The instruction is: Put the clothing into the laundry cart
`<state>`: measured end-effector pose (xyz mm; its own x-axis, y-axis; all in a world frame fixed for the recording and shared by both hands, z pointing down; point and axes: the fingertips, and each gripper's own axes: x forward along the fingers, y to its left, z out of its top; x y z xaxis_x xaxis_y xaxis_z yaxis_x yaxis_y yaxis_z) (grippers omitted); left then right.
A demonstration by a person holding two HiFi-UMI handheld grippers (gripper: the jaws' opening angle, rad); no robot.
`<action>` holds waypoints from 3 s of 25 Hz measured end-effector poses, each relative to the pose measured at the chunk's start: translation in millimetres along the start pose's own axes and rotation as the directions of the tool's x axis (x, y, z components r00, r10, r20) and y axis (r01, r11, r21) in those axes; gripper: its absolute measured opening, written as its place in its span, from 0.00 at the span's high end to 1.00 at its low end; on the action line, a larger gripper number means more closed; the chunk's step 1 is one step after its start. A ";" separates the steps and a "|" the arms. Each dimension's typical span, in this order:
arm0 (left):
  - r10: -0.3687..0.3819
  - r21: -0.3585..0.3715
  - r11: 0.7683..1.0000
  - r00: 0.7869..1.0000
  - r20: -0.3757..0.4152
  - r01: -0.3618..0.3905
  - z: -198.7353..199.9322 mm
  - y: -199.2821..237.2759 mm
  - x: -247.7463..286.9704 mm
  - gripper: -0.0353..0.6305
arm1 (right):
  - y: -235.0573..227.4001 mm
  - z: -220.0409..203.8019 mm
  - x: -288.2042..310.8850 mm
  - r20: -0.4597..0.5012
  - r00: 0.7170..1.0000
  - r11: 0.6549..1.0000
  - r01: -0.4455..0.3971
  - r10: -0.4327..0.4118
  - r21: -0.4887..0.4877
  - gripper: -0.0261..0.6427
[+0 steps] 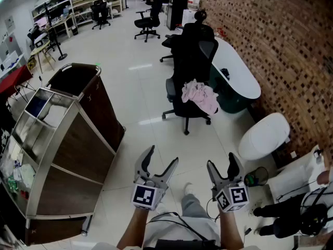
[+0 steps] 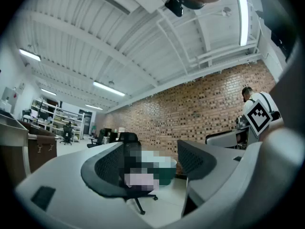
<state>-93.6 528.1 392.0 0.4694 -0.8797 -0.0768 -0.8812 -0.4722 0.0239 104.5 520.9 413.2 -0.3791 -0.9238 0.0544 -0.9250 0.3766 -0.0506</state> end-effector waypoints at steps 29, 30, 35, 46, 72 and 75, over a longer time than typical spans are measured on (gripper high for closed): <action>0.030 0.031 0.999 1.000 -0.001 -0.030 -0.9 -3.8 247.5 0.43 | -200.3 27.4 180.4 0.102 0.992 0.997 -0.071 0.073 -0.022 0.37; 0.032 0.028 0.999 0.999 -0.008 -0.032 -3.6 -5.7 253.4 0.43 | -208.1 23.0 180.4 0.095 0.993 0.997 -0.067 0.070 -0.027 0.37; 0.027 0.043 0.999 0.999 -0.046 -0.025 -12.1 -14.1 283.5 0.43 | -240.8 7.9 184.6 0.083 0.995 0.997 -0.056 0.051 0.058 0.37; -0.013 0.054 0.998 0.997 -0.070 0.017 -40.3 -0.9 354.1 0.43 | -289.6 -12.3 227.3 0.061 0.998 0.994 -0.023 0.017 0.108 0.37; -0.025 0.011 1.000 0.998 -0.064 0.026 -57.6 161.4 611.3 0.43 | -345.3 29.2 523.9 0.037 0.997 0.996 -0.071 0.069 0.049 0.37; -0.020 0.002 1.000 0.999 -0.037 0.020 -52.6 178.4 622.9 0.43 | -333.2 37.4 547.7 0.034 0.995 0.996 -0.091 0.092 -0.025 0.37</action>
<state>44.6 -107.1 400.9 0.4885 -0.8716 -0.0407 -0.8717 -0.4896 0.0204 206.1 -113.1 422.6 -0.4612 -0.8871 0.0158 -0.8871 0.4607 -0.0303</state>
